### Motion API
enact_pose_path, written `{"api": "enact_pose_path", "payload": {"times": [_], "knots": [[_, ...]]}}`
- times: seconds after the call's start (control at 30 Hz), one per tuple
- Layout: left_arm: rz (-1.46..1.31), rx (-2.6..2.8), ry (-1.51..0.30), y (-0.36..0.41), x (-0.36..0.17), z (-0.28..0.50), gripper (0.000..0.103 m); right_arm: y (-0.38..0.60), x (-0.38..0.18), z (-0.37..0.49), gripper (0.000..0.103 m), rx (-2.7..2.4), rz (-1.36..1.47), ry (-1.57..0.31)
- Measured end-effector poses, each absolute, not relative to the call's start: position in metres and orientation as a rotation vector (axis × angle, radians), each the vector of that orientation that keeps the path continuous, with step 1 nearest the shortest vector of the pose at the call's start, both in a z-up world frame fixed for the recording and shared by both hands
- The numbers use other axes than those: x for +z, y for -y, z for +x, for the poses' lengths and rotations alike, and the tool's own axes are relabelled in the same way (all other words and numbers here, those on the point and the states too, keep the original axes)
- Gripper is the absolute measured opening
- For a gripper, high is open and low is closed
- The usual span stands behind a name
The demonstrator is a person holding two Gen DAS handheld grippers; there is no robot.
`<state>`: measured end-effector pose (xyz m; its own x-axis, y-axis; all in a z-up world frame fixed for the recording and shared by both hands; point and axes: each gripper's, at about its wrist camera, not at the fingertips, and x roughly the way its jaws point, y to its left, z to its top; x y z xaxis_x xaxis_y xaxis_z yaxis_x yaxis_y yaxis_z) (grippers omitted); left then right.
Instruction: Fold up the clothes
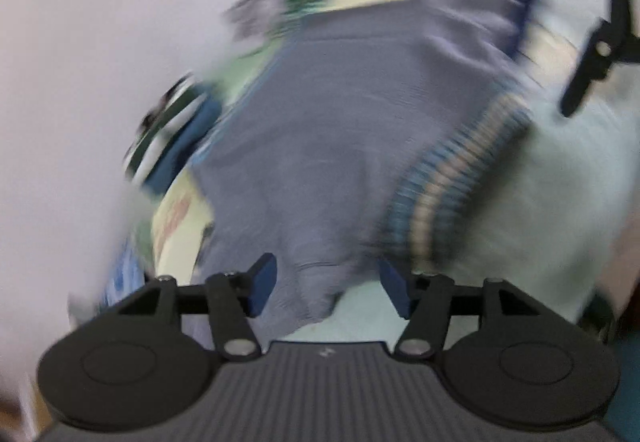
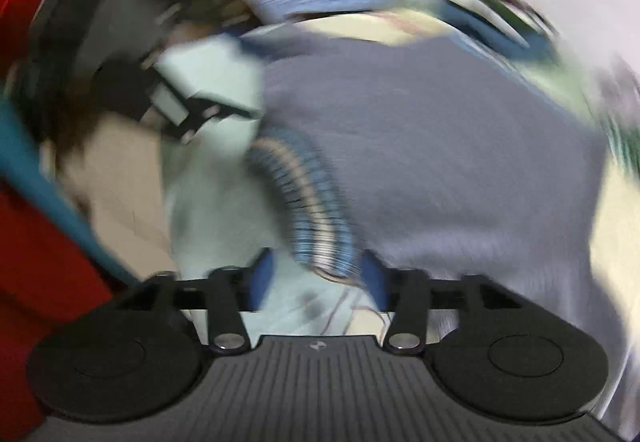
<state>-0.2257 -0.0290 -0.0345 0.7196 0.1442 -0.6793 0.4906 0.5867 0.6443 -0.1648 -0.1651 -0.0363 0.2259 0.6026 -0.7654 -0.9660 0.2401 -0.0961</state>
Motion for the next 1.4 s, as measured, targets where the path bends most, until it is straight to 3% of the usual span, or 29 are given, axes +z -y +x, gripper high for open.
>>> {"api": "enact_pose_path", "payload": {"times": [0.1, 0.17, 0.27, 0.3, 0.33, 0.4, 0.47, 0.53, 0.63, 0.7, 0.77, 0.8, 1.0, 1.1, 1.33, 1.4], "knots": [[1.047, -0.333, -0.771, 0.036, -0.044, -0.223, 0.066, 0.149, -0.044, -0.166, 0.056, 1.242, -0.793, -0.600], [1.056, -0.370, -0.781, 0.037, -0.047, -0.217, 0.066, 0.140, -0.048, -0.157, 0.041, 1.260, -0.811, -0.634], [0.999, -0.395, -0.820, 0.031, -0.043, -0.204, 0.066, 0.135, -0.051, -0.143, 0.032, 1.235, -0.762, -0.701], [0.954, -0.403, -0.852, 0.027, -0.040, -0.199, 0.059, 0.135, -0.049, -0.138, 0.028, 1.236, -0.719, -0.735], [0.922, -0.423, -0.880, 0.024, -0.038, -0.197, 0.039, 0.135, -0.048, -0.134, 0.018, 1.235, -0.679, -0.772], [0.892, -0.474, -0.933, 0.025, -0.034, -0.201, 0.017, 0.141, -0.042, -0.128, 0.013, 1.244, -0.613, -0.843], [0.905, -0.494, -0.940, 0.027, -0.030, -0.210, 0.016, 0.145, -0.042, -0.126, 0.013, 1.252, -0.594, -0.882], [0.897, -0.521, -0.936, 0.026, -0.023, -0.217, 0.021, 0.148, -0.042, -0.124, 0.013, 1.258, -0.592, -0.911], [0.883, -0.563, -0.931, 0.027, -0.018, -0.219, 0.042, 0.152, -0.043, -0.122, 0.013, 1.267, -0.587, -0.954], [0.925, -0.561, -0.921, 0.031, -0.021, -0.222, 0.044, 0.152, -0.048, -0.120, 0.016, 1.276, -0.557, -0.978], [0.912, -0.558, -0.912, 0.033, -0.017, -0.220, 0.044, 0.151, -0.041, -0.120, 0.033, 1.296, -0.515, -0.994], [0.908, -0.557, -0.896, 0.032, -0.014, -0.216, 0.046, 0.153, -0.033, -0.121, 0.036, 1.319, -0.494, -1.006], [1.000, -0.615, -0.907, 0.036, -0.032, -0.211, 0.058, 0.144, -0.008, -0.131, 0.038, 1.350, -0.411, -0.854], [1.020, -0.620, -0.919, 0.032, -0.038, -0.213, 0.067, 0.120, -0.029, -0.153, 0.037, 1.358, -0.581, -0.748], [1.073, -0.559, -0.903, 0.016, -0.032, -0.215, 0.068, 0.091, -0.060, -0.183, 0.029, 1.343, -0.817, -0.492], [1.107, -0.538, -0.893, 0.012, -0.038, -0.211, 0.066, 0.091, -0.058, -0.178, 0.019, 1.348, -0.797, -0.513]]}}
